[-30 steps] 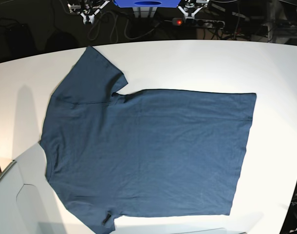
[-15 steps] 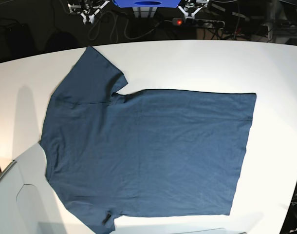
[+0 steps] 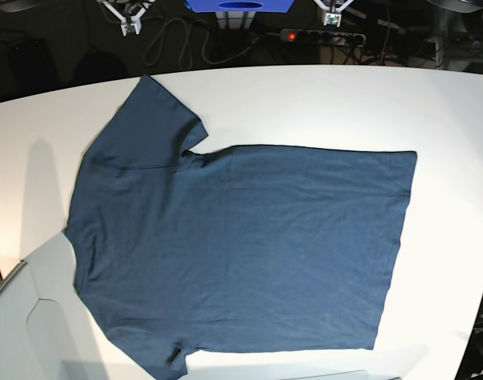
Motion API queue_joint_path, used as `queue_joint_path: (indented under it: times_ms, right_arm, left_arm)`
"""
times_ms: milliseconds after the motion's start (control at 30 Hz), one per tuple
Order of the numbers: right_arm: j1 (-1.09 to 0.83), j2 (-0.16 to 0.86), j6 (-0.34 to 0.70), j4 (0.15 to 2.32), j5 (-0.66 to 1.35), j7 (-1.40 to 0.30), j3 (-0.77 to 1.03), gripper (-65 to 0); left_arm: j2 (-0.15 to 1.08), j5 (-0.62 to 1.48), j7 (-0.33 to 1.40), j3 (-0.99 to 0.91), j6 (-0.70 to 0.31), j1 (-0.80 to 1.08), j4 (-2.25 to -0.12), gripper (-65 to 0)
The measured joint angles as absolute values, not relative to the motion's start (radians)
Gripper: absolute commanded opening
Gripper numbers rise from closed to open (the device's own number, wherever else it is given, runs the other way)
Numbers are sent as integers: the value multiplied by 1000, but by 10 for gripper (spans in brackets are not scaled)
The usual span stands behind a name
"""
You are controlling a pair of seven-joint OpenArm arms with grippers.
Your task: Fold the T-shirt properly
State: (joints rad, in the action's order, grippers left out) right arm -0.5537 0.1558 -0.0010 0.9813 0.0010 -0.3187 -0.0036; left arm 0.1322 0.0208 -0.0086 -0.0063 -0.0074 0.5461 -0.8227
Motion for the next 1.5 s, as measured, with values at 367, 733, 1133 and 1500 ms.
queue_joint_path:
  times_ms: [367, 733, 1133, 1500]
  right_arm:
    - [-888, 234, -1, 1719, -5, -493, 45, -650]
    - [-934, 226, 3, 2111, 1, -646, 192, -650]
    - [-826, 146, 3, 2115, 4, -629, 261, -630]
    - [-749, 105, 3, 2115, 4, -637, 259, -348]
  left_arm:
    - [149, 20, 5, -93, 9, 819, -1357, -650]
    - [146, 22, 31, -223, -3, 947, -1844, -569]
    - [152, 306, 197, -442, -7, 833, -2009, -406]
    - [201, 405, 446, -614, -4, 630, -2000, -394]
